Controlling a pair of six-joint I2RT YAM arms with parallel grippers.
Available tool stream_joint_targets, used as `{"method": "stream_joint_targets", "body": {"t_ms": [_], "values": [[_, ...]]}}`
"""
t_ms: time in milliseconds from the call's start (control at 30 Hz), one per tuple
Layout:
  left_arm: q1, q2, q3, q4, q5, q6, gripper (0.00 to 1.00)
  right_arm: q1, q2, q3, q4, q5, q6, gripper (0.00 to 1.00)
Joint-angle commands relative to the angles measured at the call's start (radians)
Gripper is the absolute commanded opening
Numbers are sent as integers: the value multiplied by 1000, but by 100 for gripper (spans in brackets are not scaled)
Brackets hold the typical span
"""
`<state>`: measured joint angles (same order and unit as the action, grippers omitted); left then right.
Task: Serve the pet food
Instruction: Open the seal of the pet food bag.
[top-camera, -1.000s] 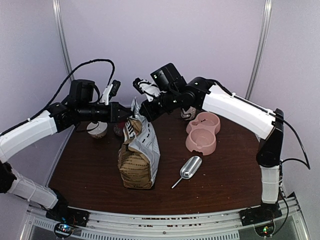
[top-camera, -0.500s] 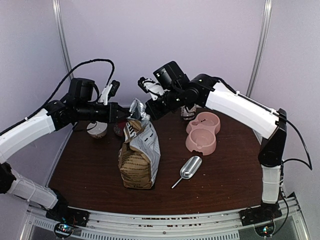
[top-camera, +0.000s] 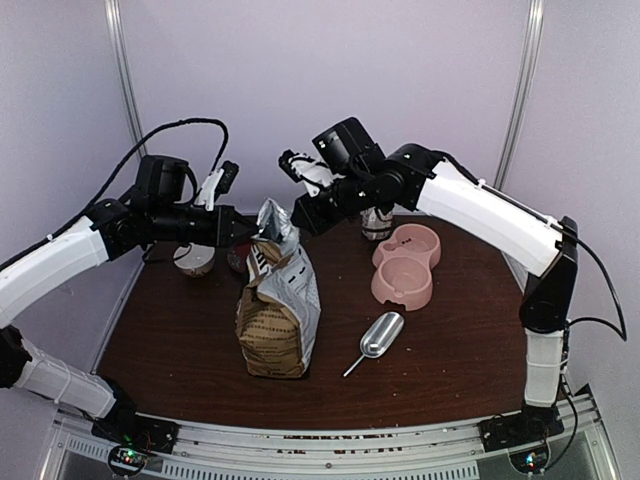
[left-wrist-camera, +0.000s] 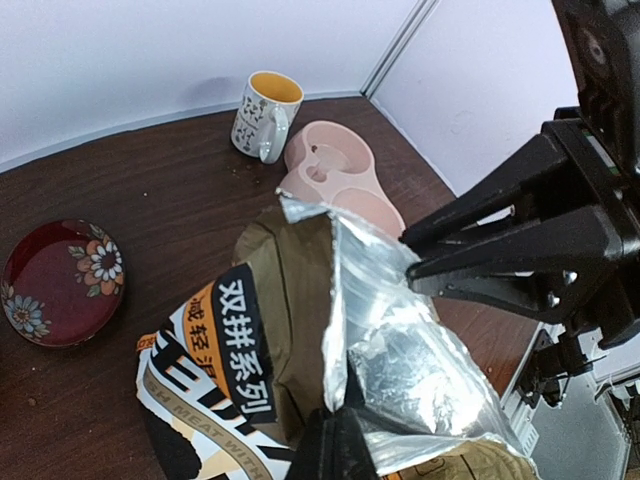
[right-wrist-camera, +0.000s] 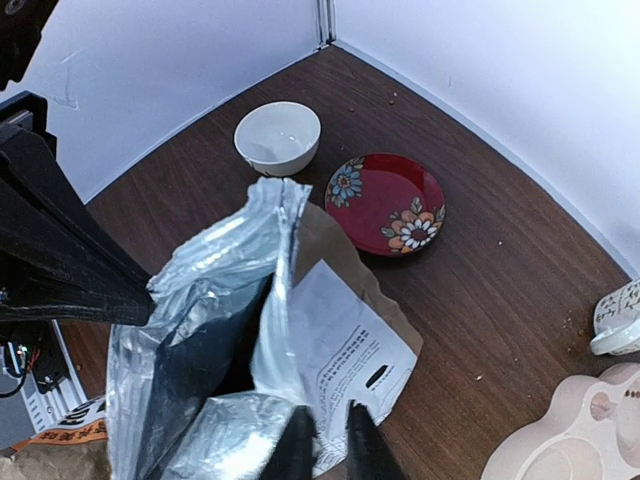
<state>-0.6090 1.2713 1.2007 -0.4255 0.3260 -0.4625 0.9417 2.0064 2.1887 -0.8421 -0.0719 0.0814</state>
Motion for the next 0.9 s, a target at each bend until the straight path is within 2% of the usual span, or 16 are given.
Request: {"method": "stream_joint_targets", "body": {"t_ms": [0, 67, 167, 267, 400, 500, 700, 733, 867], "values": [[-3, -3, 18, -47, 14, 1, 0, -25, -44, 44, 41, -29, 1, 25], [-4, -3, 18, -45, 17, -1, 0, -22, -26, 74, 34, -39, 0, 38], [-7, -9, 7, -33, 24, -6, 0, -16, 0, 97, 29, -41, 3, 52], [-8, -12, -2, -23, 28, -9, 0, -14, 19, 106, 32, -33, 14, 56], [-7, -5, 0, -21, 32, -5, 0, -12, 41, 113, 35, -25, 23, 56], [-7, 1, 5, -21, 33, 1, 0, -12, 55, 115, 30, -16, 18, 45], [-6, 8, 28, -37, 18, 7, 0, -11, 50, 122, 8, 8, -7, 4], [-7, 11, 37, -50, 9, 12, 0, -10, 46, 127, 3, 12, -9, 0], [-7, 16, 76, -103, -39, 36, 0, -12, 39, 192, -44, 33, -24, 0]]}}
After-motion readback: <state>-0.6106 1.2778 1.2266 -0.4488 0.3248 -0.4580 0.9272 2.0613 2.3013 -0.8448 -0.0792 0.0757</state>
